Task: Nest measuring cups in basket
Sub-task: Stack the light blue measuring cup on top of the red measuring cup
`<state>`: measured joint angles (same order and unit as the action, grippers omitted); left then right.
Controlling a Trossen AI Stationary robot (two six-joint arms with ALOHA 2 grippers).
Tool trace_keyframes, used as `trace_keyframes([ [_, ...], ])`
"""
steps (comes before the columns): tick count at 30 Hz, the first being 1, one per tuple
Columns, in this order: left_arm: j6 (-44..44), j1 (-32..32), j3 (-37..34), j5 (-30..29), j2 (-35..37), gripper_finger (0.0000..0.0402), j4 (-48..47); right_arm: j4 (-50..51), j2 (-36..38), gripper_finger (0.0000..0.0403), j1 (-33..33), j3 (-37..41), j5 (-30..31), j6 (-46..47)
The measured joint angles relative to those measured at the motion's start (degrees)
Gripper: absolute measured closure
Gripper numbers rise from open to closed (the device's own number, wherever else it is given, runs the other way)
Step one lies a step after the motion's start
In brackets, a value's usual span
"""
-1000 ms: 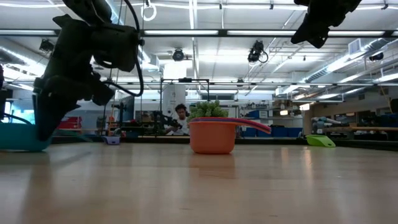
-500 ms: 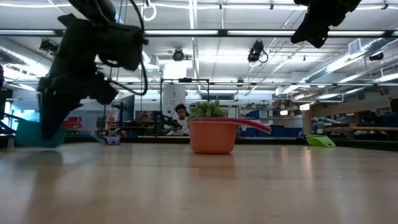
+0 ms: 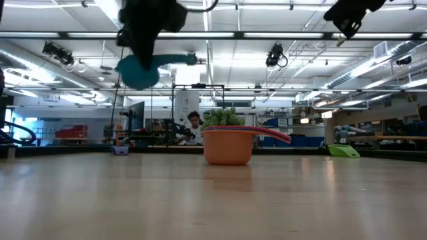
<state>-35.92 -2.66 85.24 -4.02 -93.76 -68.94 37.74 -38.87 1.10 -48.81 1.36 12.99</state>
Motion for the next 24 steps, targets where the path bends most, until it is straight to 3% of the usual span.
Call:
trace_keyframes([
  [7,9.8,0.0,15.5,-1.0,-11.3,0.0391,-3.5,1.2,3.7,0.0402,3.6,0.0,-4.6,-0.8],
  [14,15.8,-0.1,28.2,-0.4,-21.3,0.0391,-2.6,3.6,7.2,0.0402,8.9,0.0,-4.0,1.7],
  [24,18.6,0.0,31.3,-0.1,-29.6,0.0391,0.6,3.9,8.2,0.0402,12.5,0.0,-0.9,0.6],
])
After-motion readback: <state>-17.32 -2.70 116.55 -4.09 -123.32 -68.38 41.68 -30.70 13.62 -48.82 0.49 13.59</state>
